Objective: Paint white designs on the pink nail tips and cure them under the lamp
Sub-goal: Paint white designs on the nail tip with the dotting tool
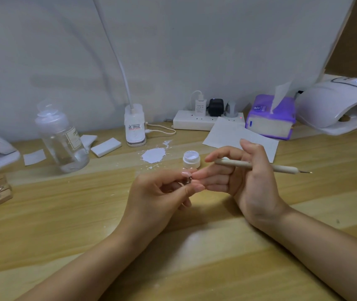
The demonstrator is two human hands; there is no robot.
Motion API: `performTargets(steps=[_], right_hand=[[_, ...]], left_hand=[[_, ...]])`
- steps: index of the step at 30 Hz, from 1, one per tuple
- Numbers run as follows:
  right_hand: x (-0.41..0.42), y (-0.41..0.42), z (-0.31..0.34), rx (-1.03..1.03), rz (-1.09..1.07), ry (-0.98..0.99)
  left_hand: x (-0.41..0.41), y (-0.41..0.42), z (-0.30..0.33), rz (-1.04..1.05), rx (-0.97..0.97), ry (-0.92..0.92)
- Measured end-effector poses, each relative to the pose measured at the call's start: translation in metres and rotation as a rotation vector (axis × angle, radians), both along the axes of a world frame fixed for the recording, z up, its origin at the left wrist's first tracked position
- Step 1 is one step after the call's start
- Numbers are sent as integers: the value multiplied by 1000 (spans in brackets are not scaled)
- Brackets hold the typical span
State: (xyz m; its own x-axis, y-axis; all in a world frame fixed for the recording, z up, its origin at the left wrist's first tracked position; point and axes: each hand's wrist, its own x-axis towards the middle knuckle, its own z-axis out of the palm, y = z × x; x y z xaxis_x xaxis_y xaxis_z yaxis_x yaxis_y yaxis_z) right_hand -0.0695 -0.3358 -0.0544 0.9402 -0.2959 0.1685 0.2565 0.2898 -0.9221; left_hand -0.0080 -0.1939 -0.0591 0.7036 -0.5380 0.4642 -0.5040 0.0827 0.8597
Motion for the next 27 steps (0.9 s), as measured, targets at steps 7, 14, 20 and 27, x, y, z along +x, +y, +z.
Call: performTargets(steps=[7,14,20,27], right_hand=[[6,-2,0,-197,-324,-55],[16,-14,16,-258,-424,-17],[51,-25,18,-580,-527,86],[84,-22,7,-881,-658,159]], left_hand=[[1,1,1,-71,61,110],[0,0,1,-142,72,145],[3,-1,-1,-168,70,191],[4,0,-2,-200,97,160]])
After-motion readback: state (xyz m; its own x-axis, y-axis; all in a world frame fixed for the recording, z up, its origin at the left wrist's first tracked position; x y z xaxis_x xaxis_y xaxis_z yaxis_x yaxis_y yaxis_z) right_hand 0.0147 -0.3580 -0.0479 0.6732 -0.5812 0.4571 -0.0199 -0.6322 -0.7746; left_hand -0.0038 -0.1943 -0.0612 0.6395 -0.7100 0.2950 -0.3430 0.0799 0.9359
